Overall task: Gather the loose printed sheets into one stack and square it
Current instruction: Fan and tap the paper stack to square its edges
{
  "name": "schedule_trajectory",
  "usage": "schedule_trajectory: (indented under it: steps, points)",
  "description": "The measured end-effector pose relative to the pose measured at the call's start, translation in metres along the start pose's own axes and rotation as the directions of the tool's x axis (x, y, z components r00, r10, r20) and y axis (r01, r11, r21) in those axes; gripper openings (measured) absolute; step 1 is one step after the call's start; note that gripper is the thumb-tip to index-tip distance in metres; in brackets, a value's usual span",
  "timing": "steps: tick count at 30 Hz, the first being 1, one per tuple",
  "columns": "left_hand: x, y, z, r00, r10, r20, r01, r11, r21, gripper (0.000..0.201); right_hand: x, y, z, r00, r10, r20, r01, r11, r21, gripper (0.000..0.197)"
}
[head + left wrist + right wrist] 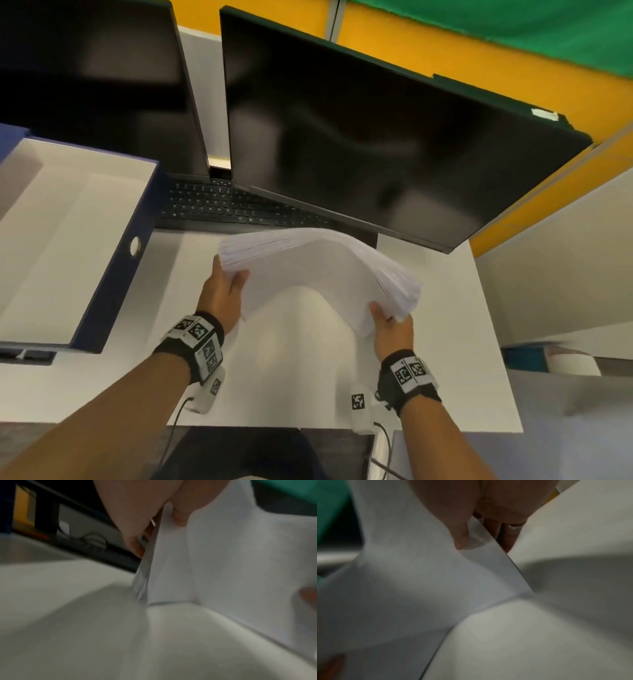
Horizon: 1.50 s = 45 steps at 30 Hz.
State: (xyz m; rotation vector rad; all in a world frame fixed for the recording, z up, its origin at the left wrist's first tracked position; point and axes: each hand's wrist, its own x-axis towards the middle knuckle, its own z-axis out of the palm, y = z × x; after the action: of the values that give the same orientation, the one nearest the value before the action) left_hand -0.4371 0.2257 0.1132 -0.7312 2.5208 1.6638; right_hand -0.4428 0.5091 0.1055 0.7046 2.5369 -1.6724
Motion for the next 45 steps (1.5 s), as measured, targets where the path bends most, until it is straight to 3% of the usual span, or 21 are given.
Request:
schedule_trajectory:
  steps: [4,7,9,11,16,20,23,26,29,33,39,42,45]
  points:
    - [0.021,0.004,-0.010,0.998,-0.056,-0.031,0.053,0.994,-0.096,0.029,0.009,-0.005,-0.003,1.000,-0.015,0.017,0.015,1.000,-0.003,0.031]
    - [0.040,-0.015,-0.012,0.977,-0.193,0.093,0.180,0.975,0.131,0.049,0.022,0.011,-0.001,0.998,-0.001,0.064,0.010,0.990,-0.139,0.035]
    - [0.040,-0.039,-0.008,0.928,-0.324,0.185,0.266,0.922,0.282,0.062,0.025,0.034,0.009,0.980,0.098,0.174,-0.039,0.947,-0.317,0.040]
    - [0.034,-0.054,-0.002,0.896,-0.380,0.231,0.292,0.894,0.339,0.073,0.027,0.052,0.016,0.957,0.191,0.218,-0.097,0.920,-0.379,0.045]
    - [0.022,-0.060,0.010,0.904,-0.387,0.184,0.286,0.865,0.412,0.080,0.032,0.056,0.029,0.974,0.177,0.143,-0.106,0.910,-0.400,0.043]
    - [0.027,-0.072,-0.003,0.899,-0.398,0.184,0.353,0.905,0.237,0.061,0.034,0.054,0.020,0.966,0.208,0.152,-0.143,0.924,-0.356,0.041]
    - [0.022,-0.074,-0.001,0.907,-0.404,0.123,0.358,0.891,0.280,0.050,0.035,0.046,0.018,0.958,0.248,0.142,-0.209,0.946,-0.246,0.044]
    - [0.017,-0.073,0.004,0.911,-0.398,0.111,0.352,0.888,0.297,0.054,0.034,0.037,0.019,0.936,0.289,0.200,-0.254,0.949,-0.185,0.031]
    - [0.012,-0.079,-0.001,0.929,-0.355,0.109,0.299,0.889,0.348,0.056,0.033,0.041,0.015,0.915,0.316,0.251,-0.281,0.945,-0.164,0.032]
    - [0.009,-0.085,-0.007,0.937,-0.332,0.105,0.284,0.905,0.317,0.060,0.031,0.045,0.019,0.904,0.282,0.320,-0.265,0.959,-0.097,0.034]
    - [0.006,-0.090,-0.021,0.969,-0.233,0.083,0.219,0.965,0.143,0.064,0.024,0.014,0.015,0.929,0.093,0.359,-0.032,0.985,-0.170,0.033]
    - [0.004,-0.084,-0.024,0.979,-0.200,0.027,0.198,0.978,0.059,0.056,0.020,-0.009,0.007,0.931,0.002,0.365,0.038,0.994,-0.104,0.029]
    - [0.001,-0.078,-0.030,0.969,-0.248,-0.006,0.246,0.966,-0.073,0.036,0.016,-0.033,-0.005,0.941,-0.078,0.329,0.087,0.996,-0.013,0.028]
